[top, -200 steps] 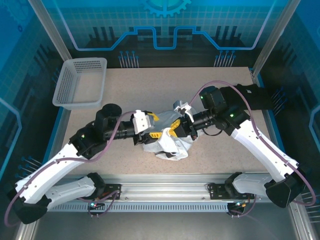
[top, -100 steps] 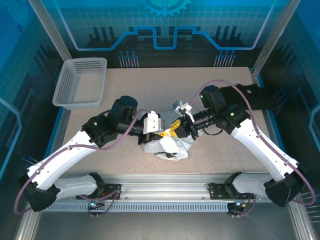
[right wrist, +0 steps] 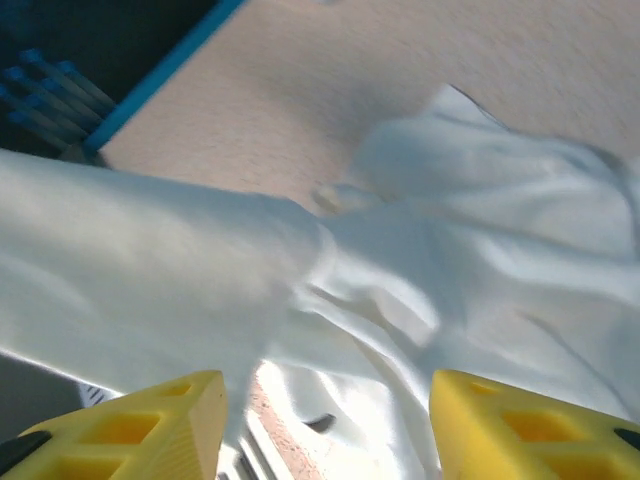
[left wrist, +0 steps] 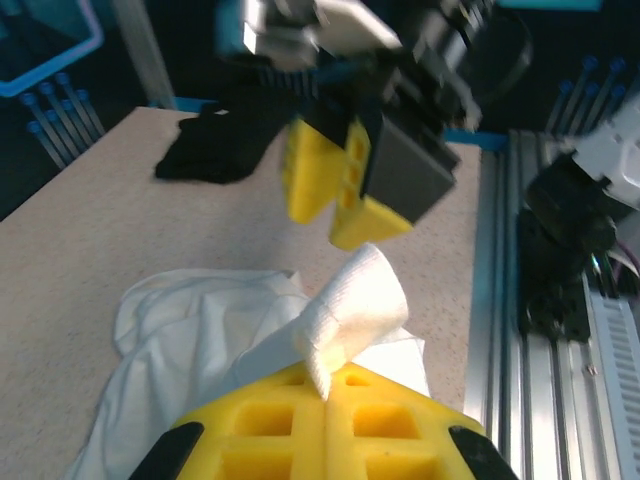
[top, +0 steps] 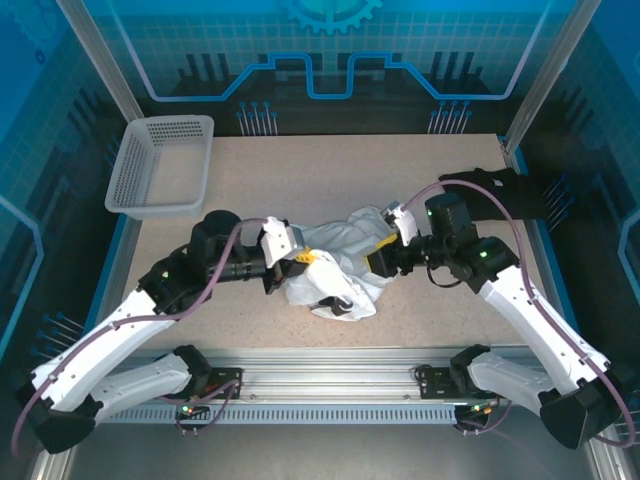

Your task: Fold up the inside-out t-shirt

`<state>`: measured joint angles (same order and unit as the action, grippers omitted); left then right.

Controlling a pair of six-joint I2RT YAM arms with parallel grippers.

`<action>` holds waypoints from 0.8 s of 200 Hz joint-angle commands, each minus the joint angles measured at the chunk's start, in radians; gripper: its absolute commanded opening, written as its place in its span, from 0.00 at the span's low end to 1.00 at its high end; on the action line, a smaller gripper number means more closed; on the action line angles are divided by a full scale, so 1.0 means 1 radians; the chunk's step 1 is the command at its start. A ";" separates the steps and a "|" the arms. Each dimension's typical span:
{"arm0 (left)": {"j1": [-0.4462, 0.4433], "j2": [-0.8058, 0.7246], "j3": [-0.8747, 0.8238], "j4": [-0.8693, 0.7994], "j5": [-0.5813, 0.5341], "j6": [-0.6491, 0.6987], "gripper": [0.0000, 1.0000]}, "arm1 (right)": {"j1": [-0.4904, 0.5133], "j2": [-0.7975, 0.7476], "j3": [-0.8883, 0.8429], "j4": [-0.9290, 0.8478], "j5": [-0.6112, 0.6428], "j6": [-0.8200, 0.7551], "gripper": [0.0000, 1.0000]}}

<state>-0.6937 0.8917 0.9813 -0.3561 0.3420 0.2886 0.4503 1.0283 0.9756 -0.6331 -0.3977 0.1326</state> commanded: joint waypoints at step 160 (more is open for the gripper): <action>0.169 -0.172 -0.086 0.128 -0.264 -0.303 0.00 | -0.100 0.646 0.175 0.213 0.440 0.127 0.00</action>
<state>-0.5617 0.7448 0.8993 -0.3065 0.1093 0.0364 0.3904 1.7943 1.1618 -0.4866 0.0128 0.2825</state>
